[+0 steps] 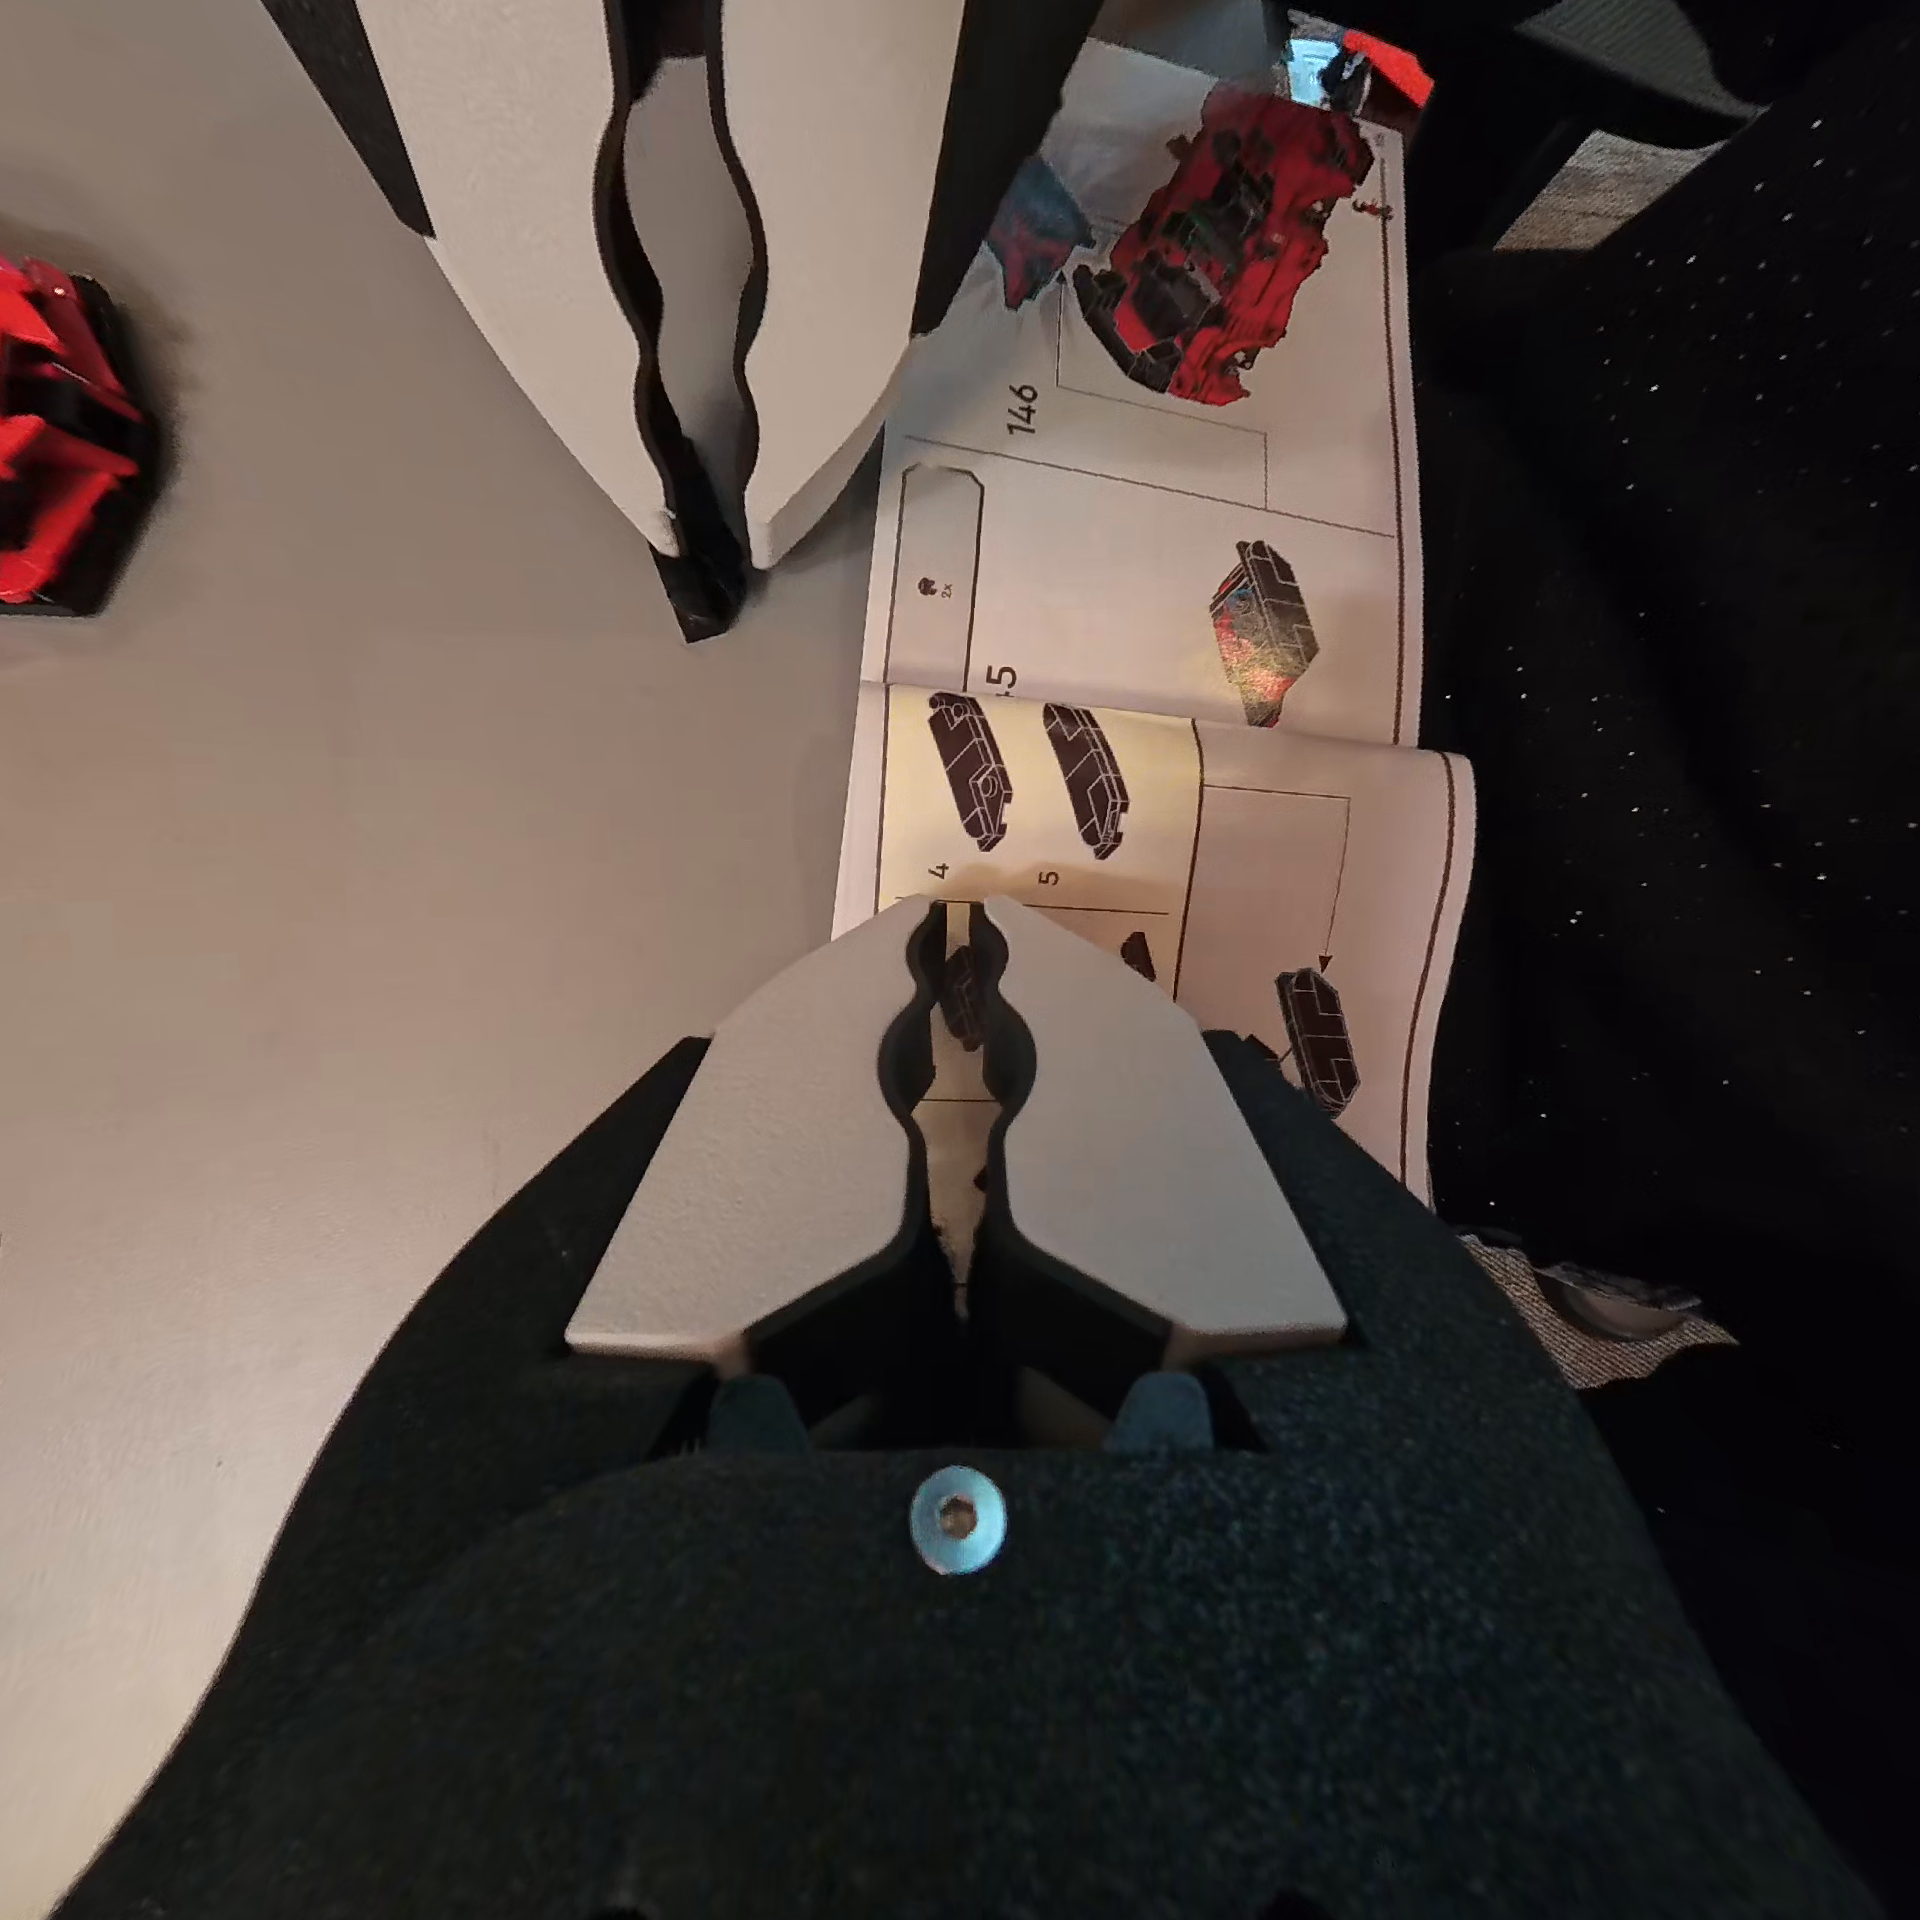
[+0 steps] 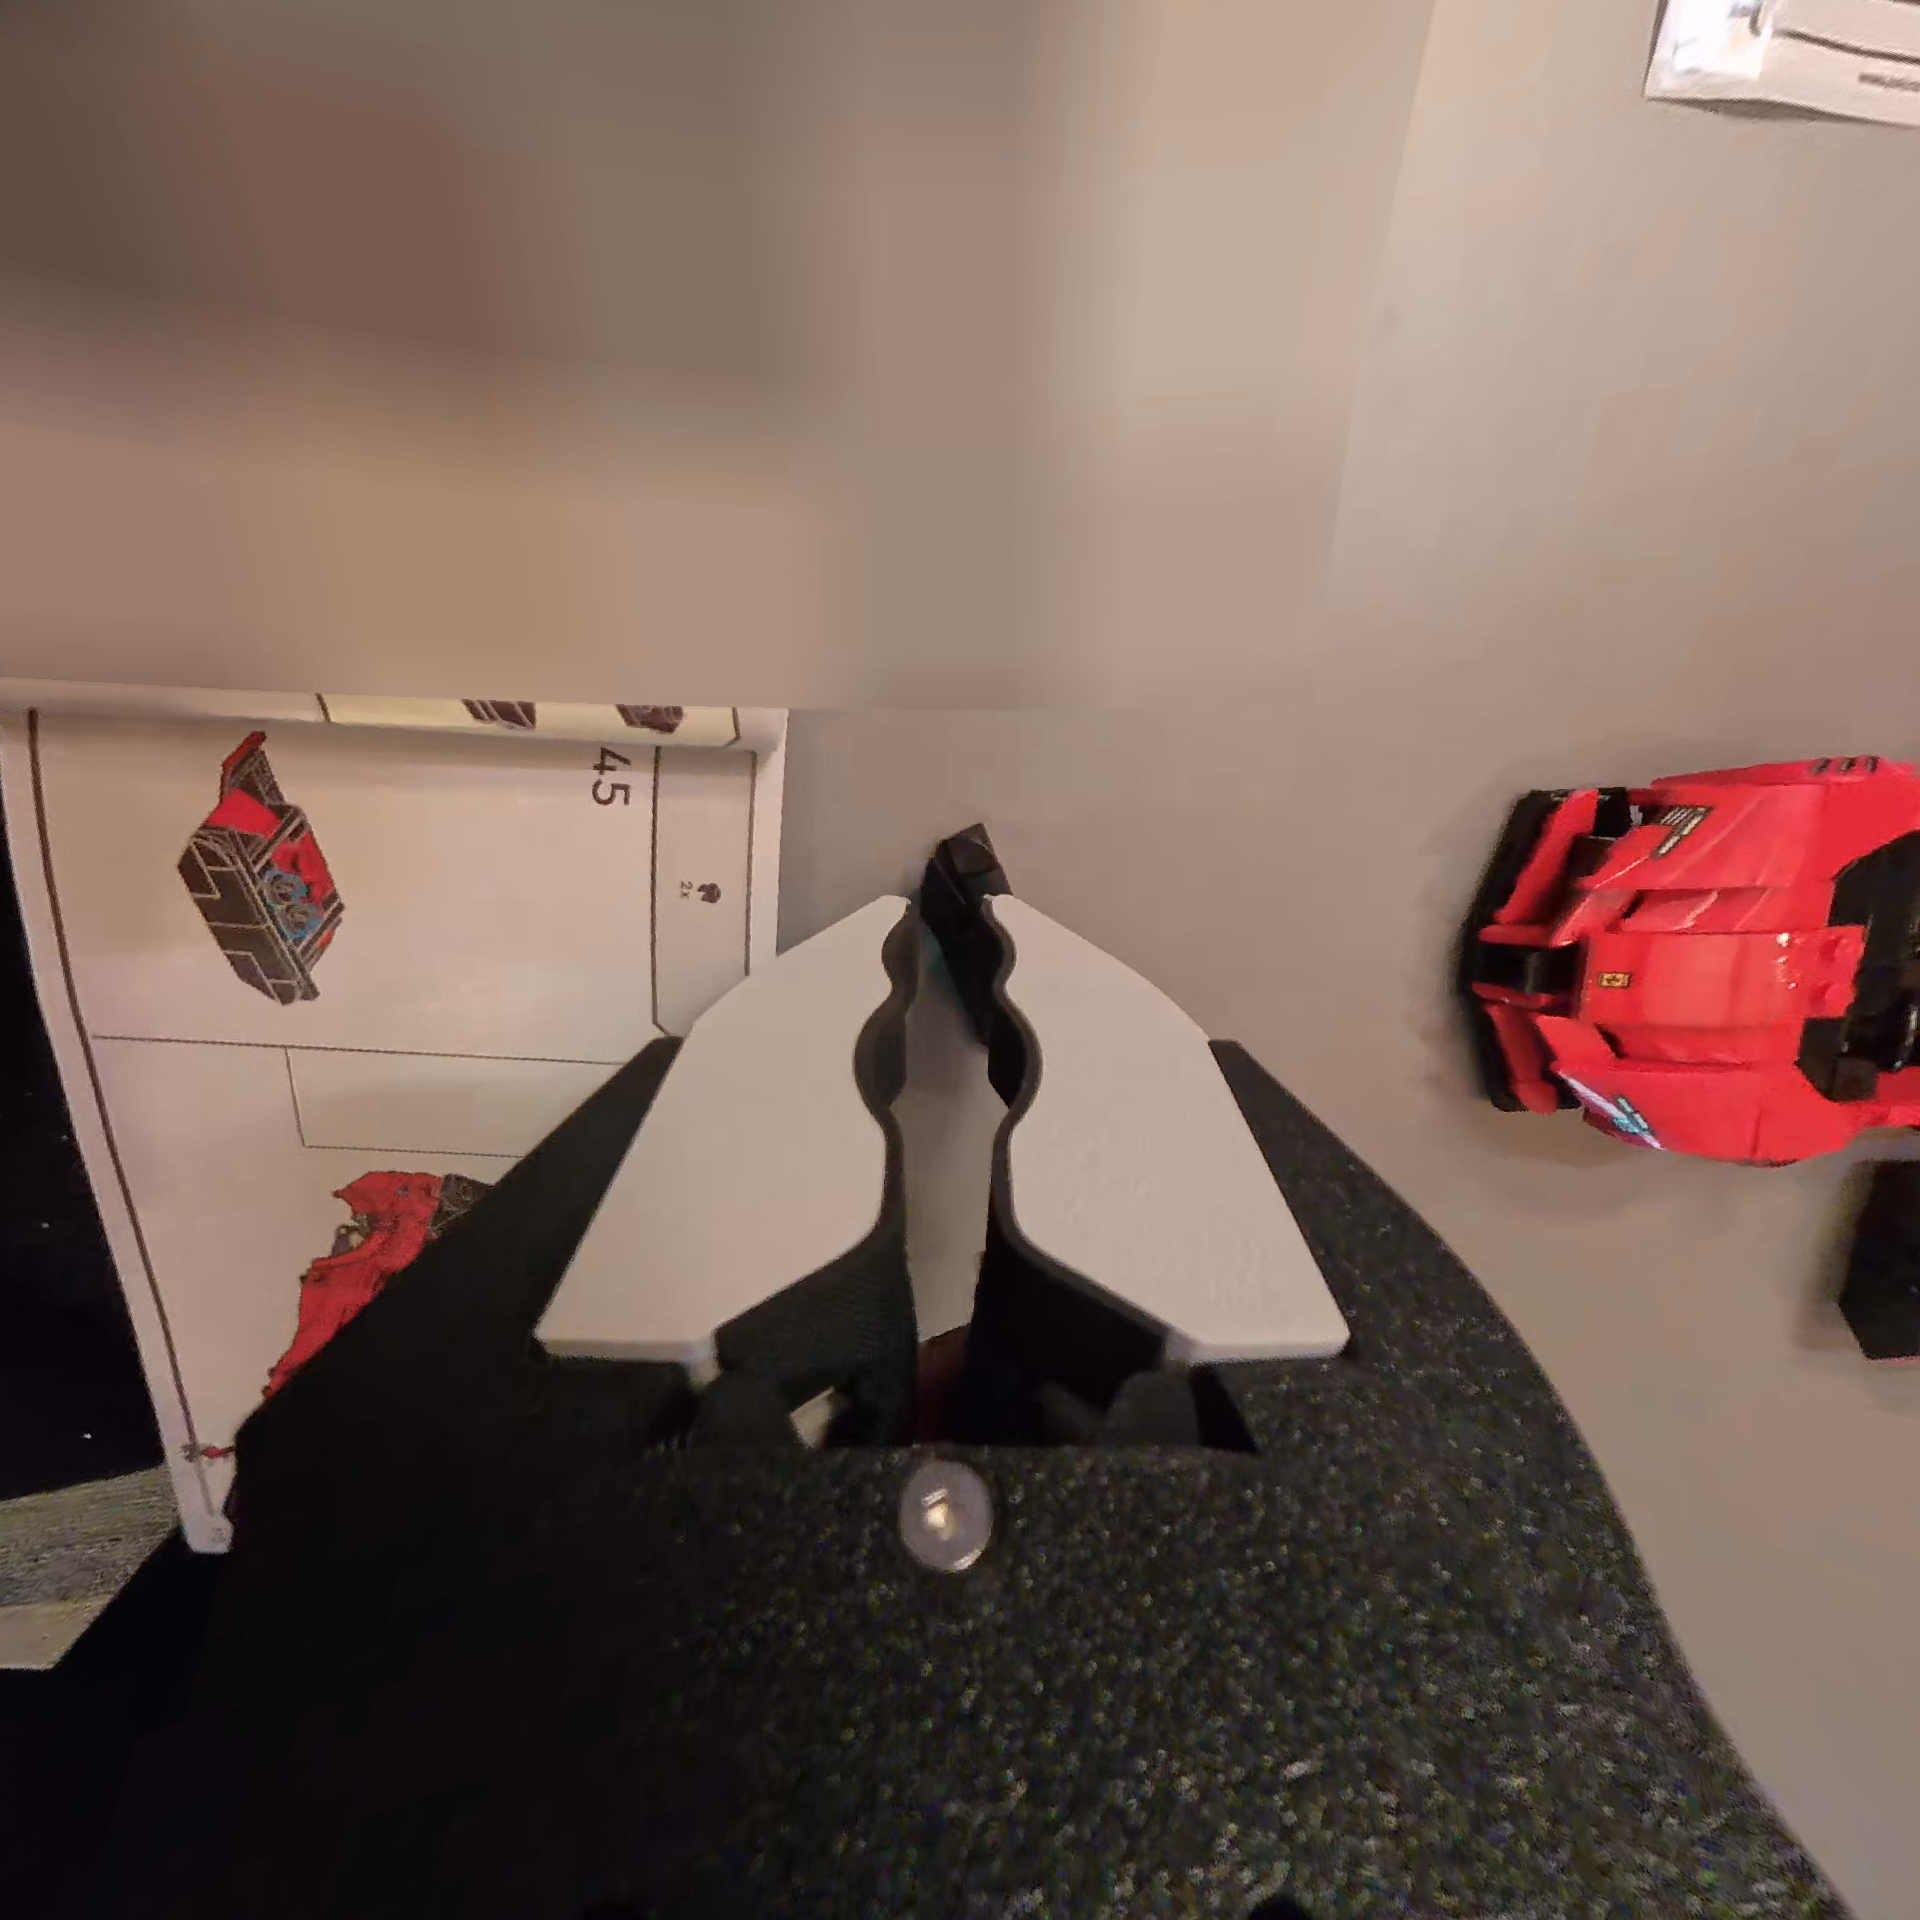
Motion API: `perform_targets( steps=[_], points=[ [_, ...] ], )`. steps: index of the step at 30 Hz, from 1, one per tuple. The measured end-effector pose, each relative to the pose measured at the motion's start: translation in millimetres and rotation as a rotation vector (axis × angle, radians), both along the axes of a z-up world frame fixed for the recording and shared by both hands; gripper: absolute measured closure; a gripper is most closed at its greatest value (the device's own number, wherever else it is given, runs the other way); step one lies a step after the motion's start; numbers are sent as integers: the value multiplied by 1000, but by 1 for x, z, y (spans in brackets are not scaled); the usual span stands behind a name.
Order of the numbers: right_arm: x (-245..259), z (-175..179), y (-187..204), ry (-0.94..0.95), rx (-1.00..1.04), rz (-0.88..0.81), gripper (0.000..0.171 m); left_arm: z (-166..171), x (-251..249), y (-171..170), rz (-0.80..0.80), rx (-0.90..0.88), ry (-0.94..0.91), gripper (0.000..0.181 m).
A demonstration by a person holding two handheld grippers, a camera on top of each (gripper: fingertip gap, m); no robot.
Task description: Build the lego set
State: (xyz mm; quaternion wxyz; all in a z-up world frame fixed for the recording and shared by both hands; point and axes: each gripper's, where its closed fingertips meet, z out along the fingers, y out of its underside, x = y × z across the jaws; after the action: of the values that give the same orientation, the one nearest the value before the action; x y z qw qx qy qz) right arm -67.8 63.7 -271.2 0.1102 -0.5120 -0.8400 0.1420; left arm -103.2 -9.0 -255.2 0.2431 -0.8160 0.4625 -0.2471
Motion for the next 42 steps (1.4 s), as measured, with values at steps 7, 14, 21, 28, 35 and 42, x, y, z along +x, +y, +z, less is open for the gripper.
perform_targets(
  steps=[7,14,21,28,35,42],
  points=[
    [-1,0,-1,-12,-24,-65,161,-2,1,-2,-12,-7,6,177],
    [-1,0,-1,-14,-42,-105,161,-3,1,-3,-19,-11,9,177],
    [0,0,0,-25,-25,-124,161,-4,0,-3,-24,-15,11,177],
    [0,0,1,-30,-1,-138,159,-5,1,-4,-32,-17,11,178],
    [-1,0,2,-28,12,-145,156,-6,0,-7,-40,-25,14,178],
    [-1,0,4,-26,15,-158,155,-7,0,-7,-42,-27,14,178]
  ],
)
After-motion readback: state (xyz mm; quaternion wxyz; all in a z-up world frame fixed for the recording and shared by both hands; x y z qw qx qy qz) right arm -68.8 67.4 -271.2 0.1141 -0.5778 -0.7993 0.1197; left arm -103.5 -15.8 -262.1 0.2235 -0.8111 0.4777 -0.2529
